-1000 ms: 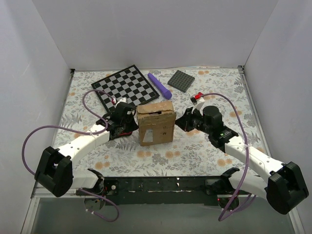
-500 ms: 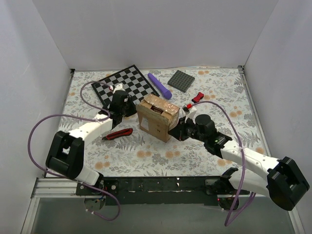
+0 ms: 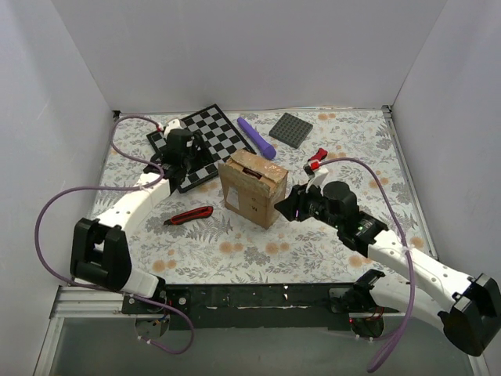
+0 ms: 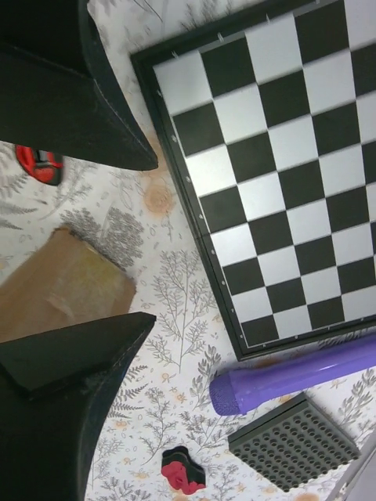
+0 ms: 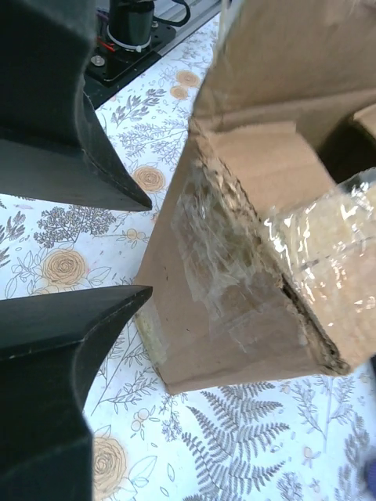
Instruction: Unpack the express box
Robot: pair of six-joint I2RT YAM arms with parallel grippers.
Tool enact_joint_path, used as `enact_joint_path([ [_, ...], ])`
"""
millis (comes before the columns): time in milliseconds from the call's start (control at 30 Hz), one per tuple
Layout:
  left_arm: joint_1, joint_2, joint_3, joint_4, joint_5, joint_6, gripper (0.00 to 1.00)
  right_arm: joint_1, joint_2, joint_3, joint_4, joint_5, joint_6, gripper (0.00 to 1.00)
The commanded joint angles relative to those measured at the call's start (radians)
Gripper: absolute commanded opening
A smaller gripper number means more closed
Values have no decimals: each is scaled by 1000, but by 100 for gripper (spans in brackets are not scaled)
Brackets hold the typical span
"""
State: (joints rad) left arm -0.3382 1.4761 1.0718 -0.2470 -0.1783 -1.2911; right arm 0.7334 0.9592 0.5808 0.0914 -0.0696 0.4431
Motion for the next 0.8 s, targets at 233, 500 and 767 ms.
enact_joint_path([
  [233, 10, -298, -193, -368, -155, -94, 75, 4, -184, -10, -147, 17, -61, 50],
  [500, 51, -89, -174, -393, -95, -65, 84, 4, -220, -32, -154, 10, -49, 50],
  [767, 57, -95, -167, -388, -58, 56, 88, 4, -263, -56, -154, 27, -63, 50],
])
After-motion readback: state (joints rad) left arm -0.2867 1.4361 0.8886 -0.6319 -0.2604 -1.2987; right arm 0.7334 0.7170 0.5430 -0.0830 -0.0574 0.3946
